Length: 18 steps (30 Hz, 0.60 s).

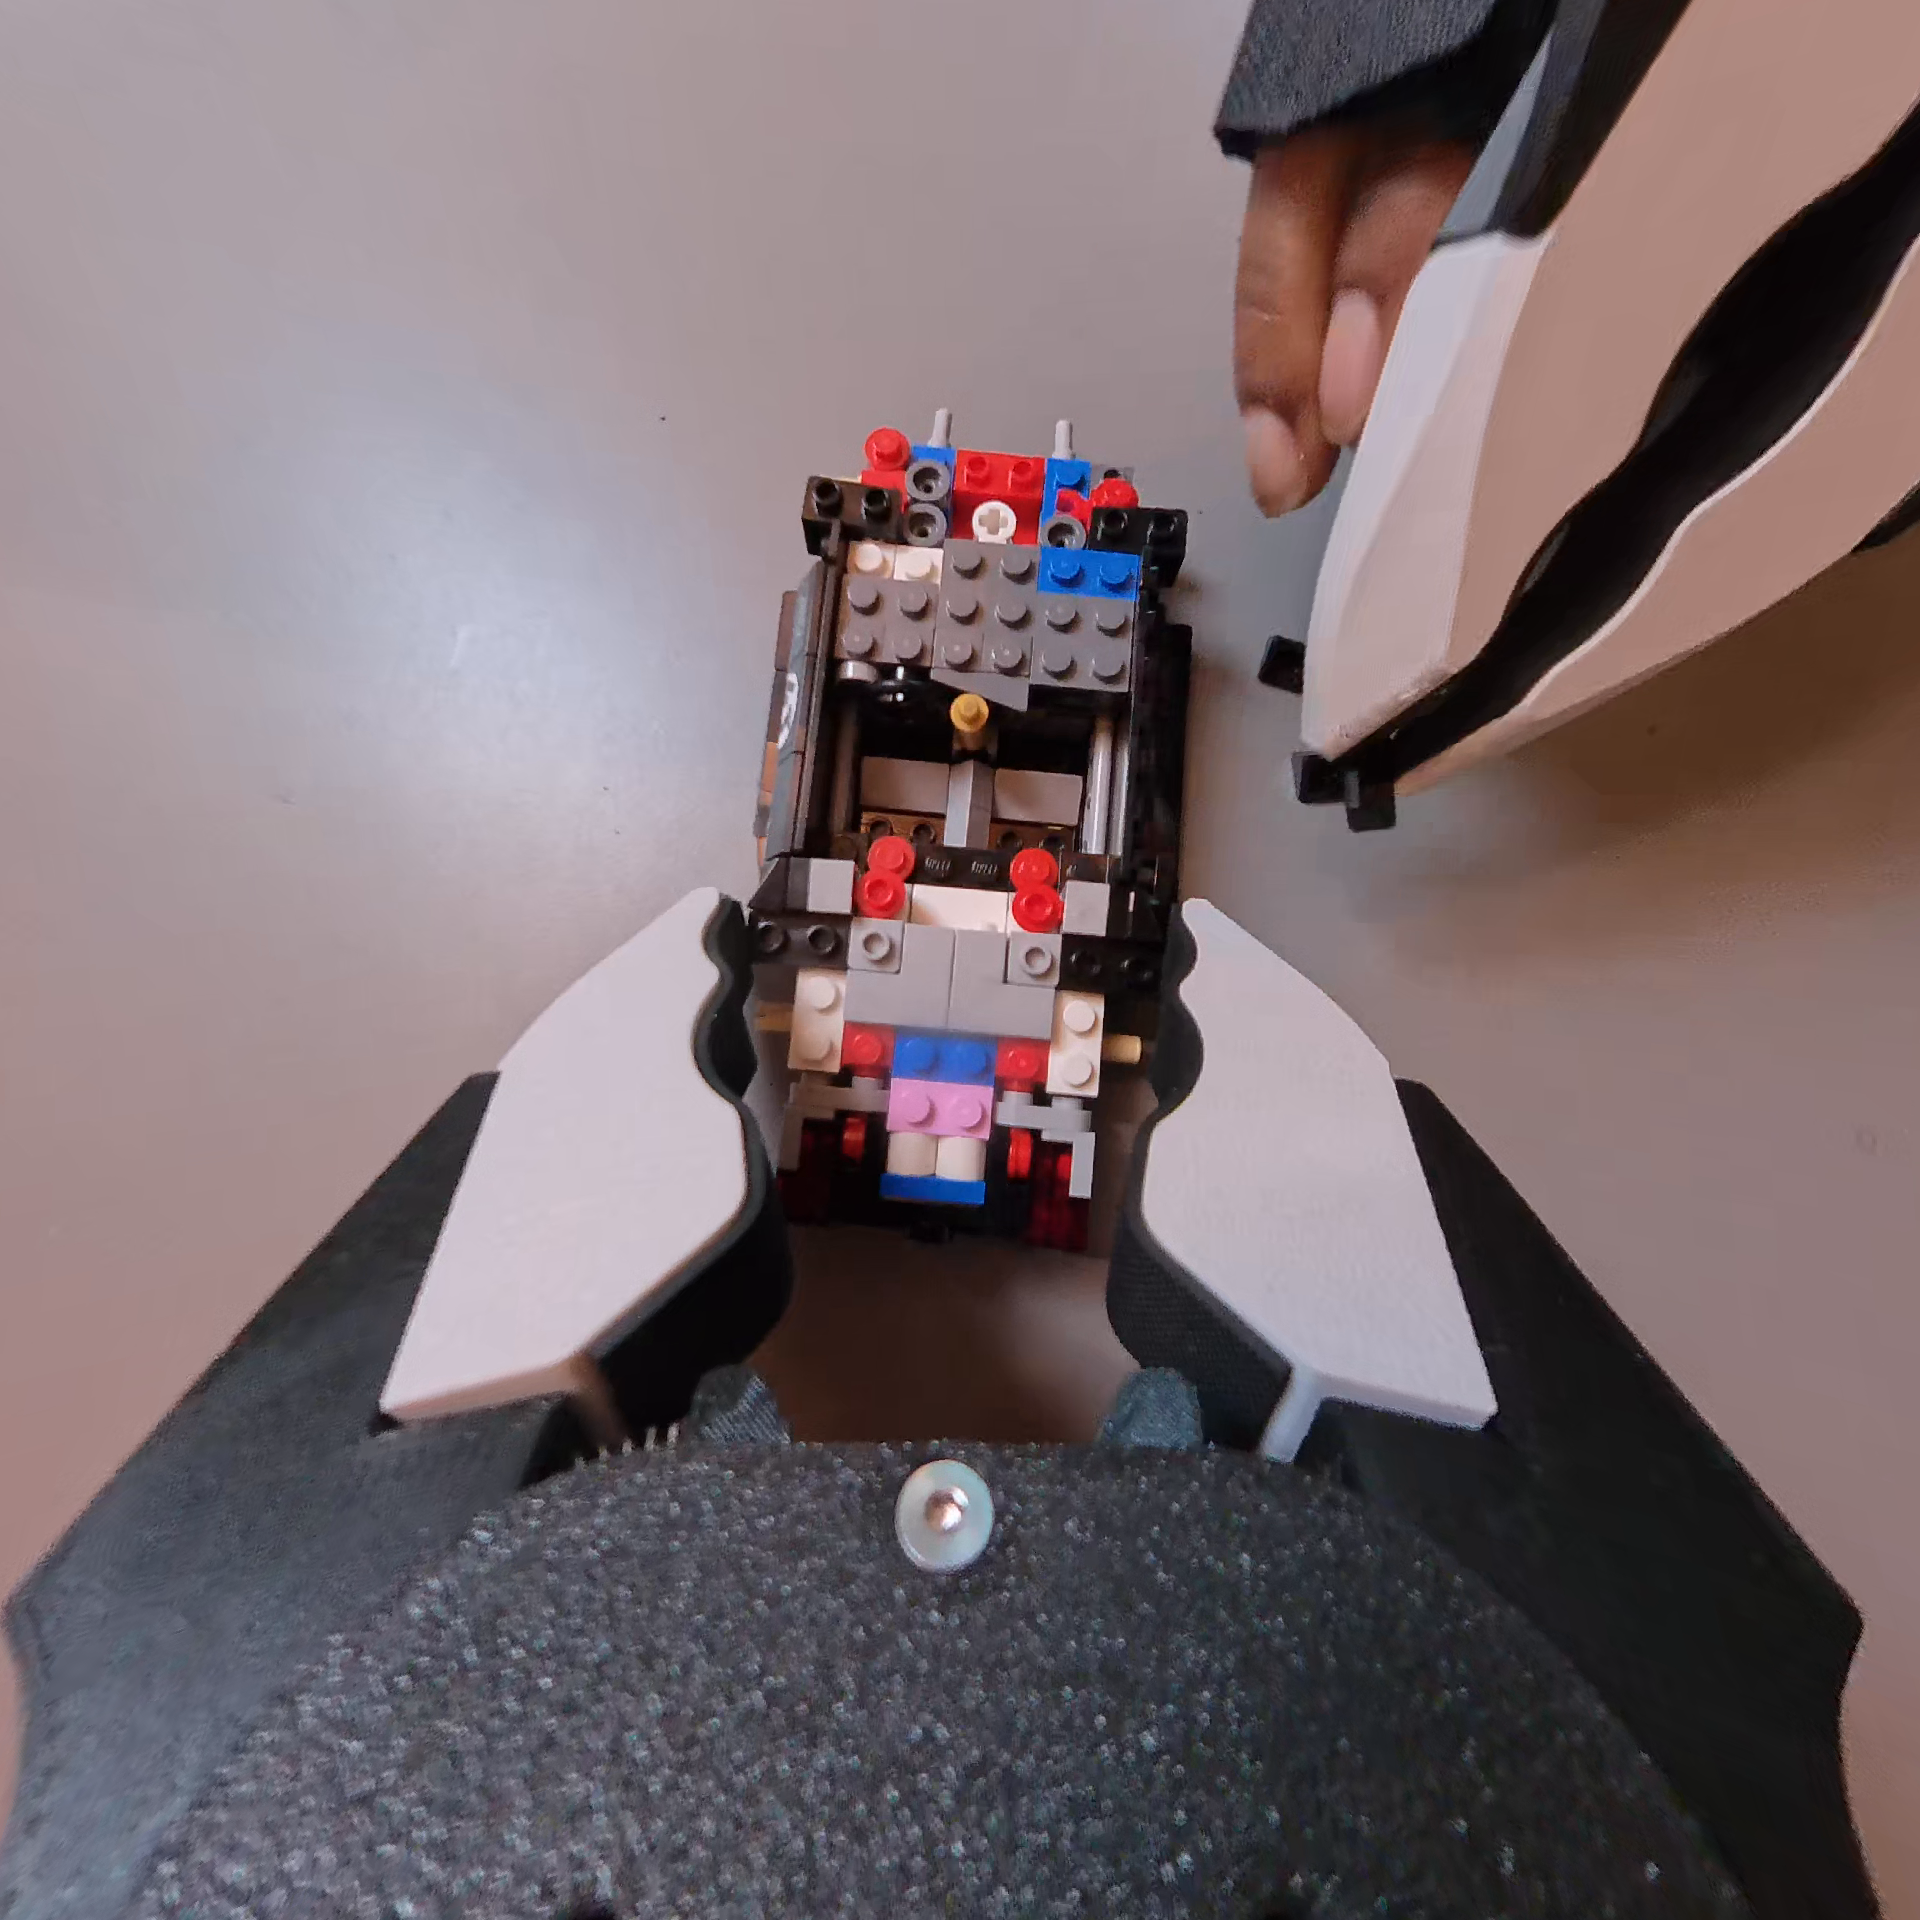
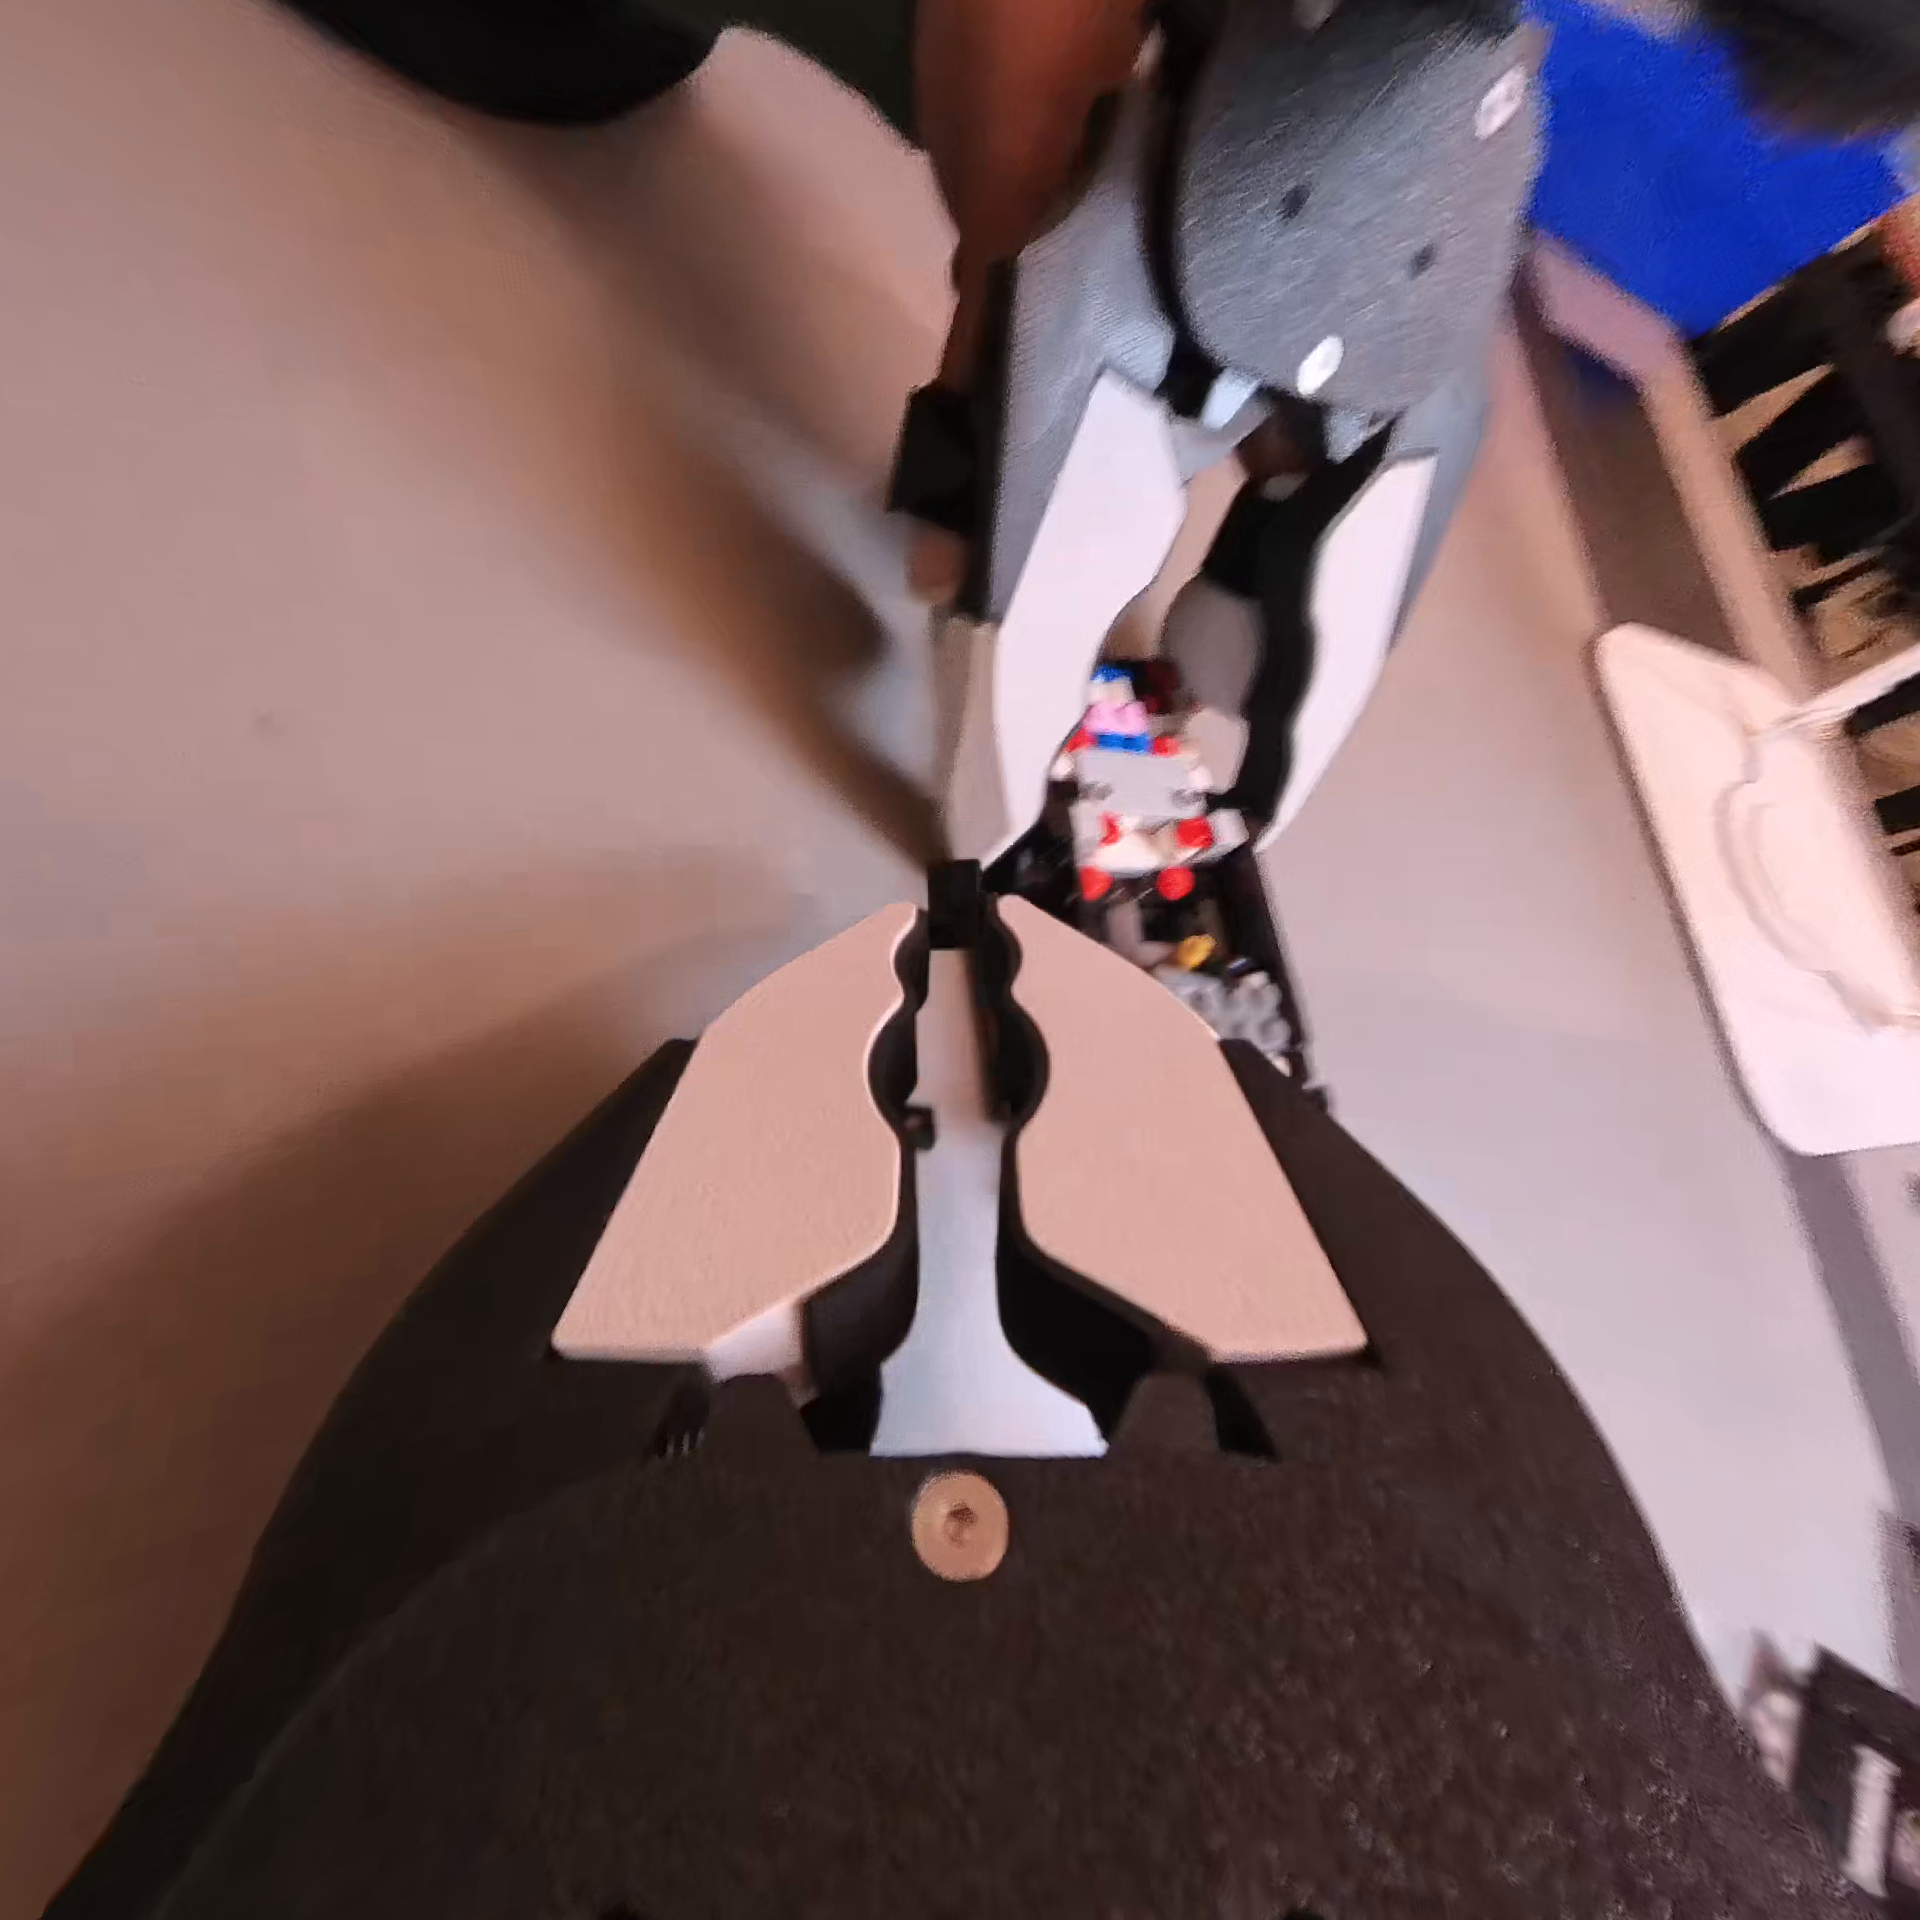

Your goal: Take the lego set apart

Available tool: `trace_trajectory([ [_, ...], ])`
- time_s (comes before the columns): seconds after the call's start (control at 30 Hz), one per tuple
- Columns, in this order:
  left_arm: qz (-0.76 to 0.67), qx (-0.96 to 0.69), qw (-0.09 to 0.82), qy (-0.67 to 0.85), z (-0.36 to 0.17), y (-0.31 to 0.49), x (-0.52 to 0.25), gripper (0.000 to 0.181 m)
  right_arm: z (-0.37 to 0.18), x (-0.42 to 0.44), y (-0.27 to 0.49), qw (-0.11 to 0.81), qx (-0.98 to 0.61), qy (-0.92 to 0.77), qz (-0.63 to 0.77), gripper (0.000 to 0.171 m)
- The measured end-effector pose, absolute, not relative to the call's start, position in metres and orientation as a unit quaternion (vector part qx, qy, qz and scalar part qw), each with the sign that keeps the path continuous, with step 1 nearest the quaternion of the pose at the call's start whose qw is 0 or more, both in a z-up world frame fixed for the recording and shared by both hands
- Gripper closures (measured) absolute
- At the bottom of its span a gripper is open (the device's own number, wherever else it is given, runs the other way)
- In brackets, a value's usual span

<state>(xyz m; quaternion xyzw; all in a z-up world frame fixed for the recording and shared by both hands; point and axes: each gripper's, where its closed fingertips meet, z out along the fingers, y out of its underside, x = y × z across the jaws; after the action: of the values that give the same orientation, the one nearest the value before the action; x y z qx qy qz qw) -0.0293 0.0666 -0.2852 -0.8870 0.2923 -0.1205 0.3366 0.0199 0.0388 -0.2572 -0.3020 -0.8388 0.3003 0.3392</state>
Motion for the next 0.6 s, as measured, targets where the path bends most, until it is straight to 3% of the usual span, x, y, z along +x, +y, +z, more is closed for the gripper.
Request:
trace_trajectory([
  [0.13, -0.118, -0.888, 0.339, 0.287, -0.285, 0.068, -0.030, 0.106, -0.280, 0.039, 0.041, 0.255, -0.337, -0.861, 0.285, 0.159],
  [0.33, -0.121, -0.887, 0.343, 0.284, -0.285, 0.069, -0.030, 0.105, -0.283, 0.047, 0.042, 0.213, -0.360, -0.861, 0.289, 0.147],
  [0.6, -0.134, -0.891, 0.338, 0.273, -0.287, 0.068, -0.029, 0.105, -0.260, 0.038, 0.044, 0.256, -0.366, -0.835, 0.321, 0.144],
])
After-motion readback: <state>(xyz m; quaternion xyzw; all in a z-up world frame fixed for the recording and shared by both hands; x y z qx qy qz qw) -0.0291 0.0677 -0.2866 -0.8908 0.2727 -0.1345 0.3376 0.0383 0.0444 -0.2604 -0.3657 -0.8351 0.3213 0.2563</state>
